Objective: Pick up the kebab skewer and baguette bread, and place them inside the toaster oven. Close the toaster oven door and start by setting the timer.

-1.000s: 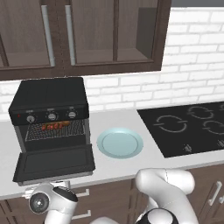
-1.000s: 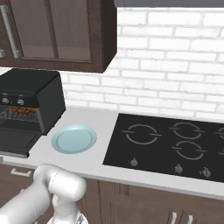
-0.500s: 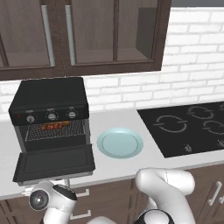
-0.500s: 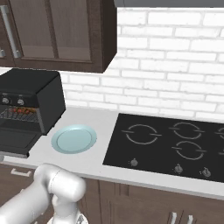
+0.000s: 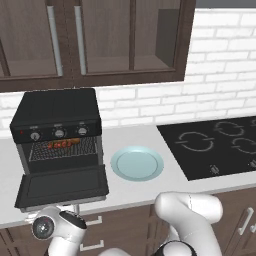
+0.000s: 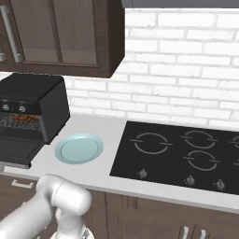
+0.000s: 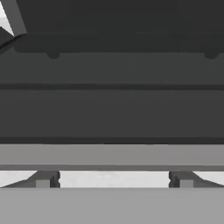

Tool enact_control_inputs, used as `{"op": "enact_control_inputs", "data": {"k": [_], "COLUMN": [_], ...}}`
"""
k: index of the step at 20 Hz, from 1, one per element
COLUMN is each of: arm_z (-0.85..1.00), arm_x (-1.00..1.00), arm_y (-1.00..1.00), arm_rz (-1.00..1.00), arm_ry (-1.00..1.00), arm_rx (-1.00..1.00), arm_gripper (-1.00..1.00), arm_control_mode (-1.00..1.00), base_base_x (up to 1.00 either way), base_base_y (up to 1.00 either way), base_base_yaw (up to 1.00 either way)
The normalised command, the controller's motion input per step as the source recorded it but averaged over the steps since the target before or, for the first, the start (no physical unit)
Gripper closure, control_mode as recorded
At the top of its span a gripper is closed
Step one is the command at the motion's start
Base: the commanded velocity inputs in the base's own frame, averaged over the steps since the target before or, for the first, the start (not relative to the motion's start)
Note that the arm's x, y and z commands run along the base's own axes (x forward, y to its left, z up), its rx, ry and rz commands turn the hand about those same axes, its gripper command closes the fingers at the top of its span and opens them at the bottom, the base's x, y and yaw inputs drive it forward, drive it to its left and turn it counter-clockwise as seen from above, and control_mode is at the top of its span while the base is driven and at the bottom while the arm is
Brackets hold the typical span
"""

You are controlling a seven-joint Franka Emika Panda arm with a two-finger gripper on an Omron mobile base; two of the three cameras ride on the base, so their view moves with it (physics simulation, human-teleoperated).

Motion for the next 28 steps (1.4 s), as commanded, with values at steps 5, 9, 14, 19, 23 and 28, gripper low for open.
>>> {"op": "enact_control_inputs", "data": {"k": [5, 9, 14, 19, 23, 28], "arm_z": [-0.02, 0.00, 0.38, 0.57, 0.71, 0.74], "arm_x": [0.45, 0.50, 0.45, 0.46, 0.42, 0.43], "arm_y": [0.00, 0.00, 0.00, 0.00, 0.00, 0.00], "arm_rz": [0.00, 0.00, 0.00, 0.00, 0.00, 0.00], "arm_ry": [0.00, -0.03, -0.06, -0.06, -0.10, -0.10], "arm_rx": [0.00, 0.00, 0.01, 0.02, 0.04, 0.03], "arm_gripper": [-1.00, -1.00, -1.00, -1.00, -1.00, -1.00], "arm_control_mode": [-1.00, -1.00, -1.00, -1.00, -1.00, -1.00], "base_base_x": [0.00, 0.00, 0.00, 0.00, 0.00, 0.00], "base_base_y": [0.00, 0.00, 0.00, 0.00, 0.00, 0.00], "base_base_yaw": [0.00, 0.00, 0.00, 0.00, 0.00, 0.00]}}
